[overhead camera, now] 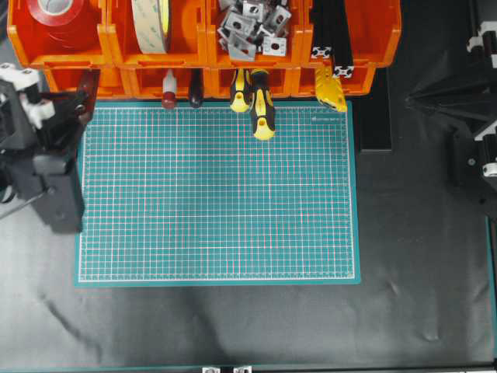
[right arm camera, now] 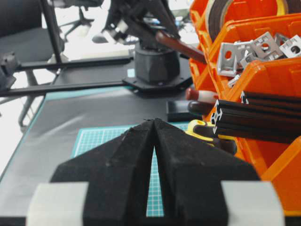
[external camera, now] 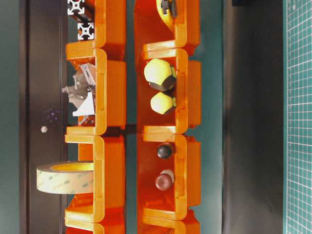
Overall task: Pick scraper from container rack with left arm.
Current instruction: 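Close the left gripper on the brown scraper handle and pull it out, then swing the held scraper down and over the mat with the left gripper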
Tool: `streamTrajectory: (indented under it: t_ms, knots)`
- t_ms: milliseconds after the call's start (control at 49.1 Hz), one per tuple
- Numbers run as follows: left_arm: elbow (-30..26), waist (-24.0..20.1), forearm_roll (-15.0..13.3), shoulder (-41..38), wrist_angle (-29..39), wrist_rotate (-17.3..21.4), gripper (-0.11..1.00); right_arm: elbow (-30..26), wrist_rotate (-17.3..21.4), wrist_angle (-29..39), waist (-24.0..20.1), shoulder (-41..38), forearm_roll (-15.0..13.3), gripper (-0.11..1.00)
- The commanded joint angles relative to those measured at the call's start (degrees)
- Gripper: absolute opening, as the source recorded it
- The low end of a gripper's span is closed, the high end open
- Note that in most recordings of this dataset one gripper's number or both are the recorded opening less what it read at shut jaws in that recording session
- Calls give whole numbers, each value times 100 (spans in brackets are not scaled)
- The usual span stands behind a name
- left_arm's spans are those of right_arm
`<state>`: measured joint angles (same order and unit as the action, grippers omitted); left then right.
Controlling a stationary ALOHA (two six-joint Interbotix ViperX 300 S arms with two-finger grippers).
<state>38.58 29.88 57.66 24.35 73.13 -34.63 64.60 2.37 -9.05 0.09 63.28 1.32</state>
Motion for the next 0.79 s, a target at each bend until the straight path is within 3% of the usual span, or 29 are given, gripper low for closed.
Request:
streamTrajectory:
  t_ms: [0, 387, 549, 773]
  knots:
    - [-483, 334, 18, 53, 352, 9, 24, -53, -9, -9, 18, -35, 9, 1]
    - [-2039, 1714, 18, -79, 1521, 185, 20, 9, 0, -9, 18, -9, 9, 1]
    - [-2566, 2180, 18, -510, 1512, 984, 20, 9, -9, -9, 18, 35, 9, 1]
    - [-3032, 2083, 18, -1327, 1327, 2250, 20, 9, 0, -9, 62, 79, 9, 1]
